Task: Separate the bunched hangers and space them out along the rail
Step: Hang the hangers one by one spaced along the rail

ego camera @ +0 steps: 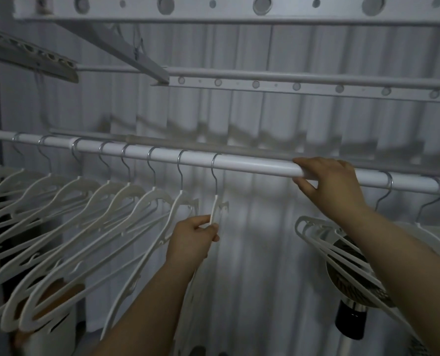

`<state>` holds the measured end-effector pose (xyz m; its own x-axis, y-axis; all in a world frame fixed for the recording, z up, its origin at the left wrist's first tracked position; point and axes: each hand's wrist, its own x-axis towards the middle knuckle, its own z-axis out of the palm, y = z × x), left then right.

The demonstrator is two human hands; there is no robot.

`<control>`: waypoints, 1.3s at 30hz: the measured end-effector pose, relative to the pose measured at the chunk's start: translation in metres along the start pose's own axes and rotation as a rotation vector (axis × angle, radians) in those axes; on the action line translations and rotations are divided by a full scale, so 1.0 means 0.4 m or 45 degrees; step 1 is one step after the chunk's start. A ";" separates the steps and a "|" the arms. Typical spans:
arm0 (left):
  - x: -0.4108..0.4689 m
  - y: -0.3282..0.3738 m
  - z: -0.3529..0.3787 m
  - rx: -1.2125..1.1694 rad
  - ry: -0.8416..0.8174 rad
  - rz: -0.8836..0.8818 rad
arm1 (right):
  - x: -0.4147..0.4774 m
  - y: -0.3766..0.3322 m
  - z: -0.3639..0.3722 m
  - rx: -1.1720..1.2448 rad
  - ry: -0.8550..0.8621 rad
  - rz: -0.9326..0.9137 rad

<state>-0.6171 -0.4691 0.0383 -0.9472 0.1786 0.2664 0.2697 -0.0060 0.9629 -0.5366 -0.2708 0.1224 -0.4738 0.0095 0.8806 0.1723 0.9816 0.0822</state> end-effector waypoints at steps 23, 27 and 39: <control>-0.199 0.148 0.064 0.287 -0.063 0.472 | -0.060 0.181 -0.185 -0.160 -0.255 0.187; -0.284 0.131 0.214 0.220 -0.481 0.370 | -0.107 0.265 -0.245 -0.149 -0.407 0.298; -0.381 0.135 0.573 -0.350 -0.622 -0.464 | -0.136 0.329 -0.279 -0.120 -0.638 0.103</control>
<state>-0.4185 -0.2709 0.0398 -0.7643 0.6415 -0.0654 -0.1679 -0.1001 0.9807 -0.3917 -0.1633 0.1372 -0.8074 0.1979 0.5558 0.2920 0.9526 0.0851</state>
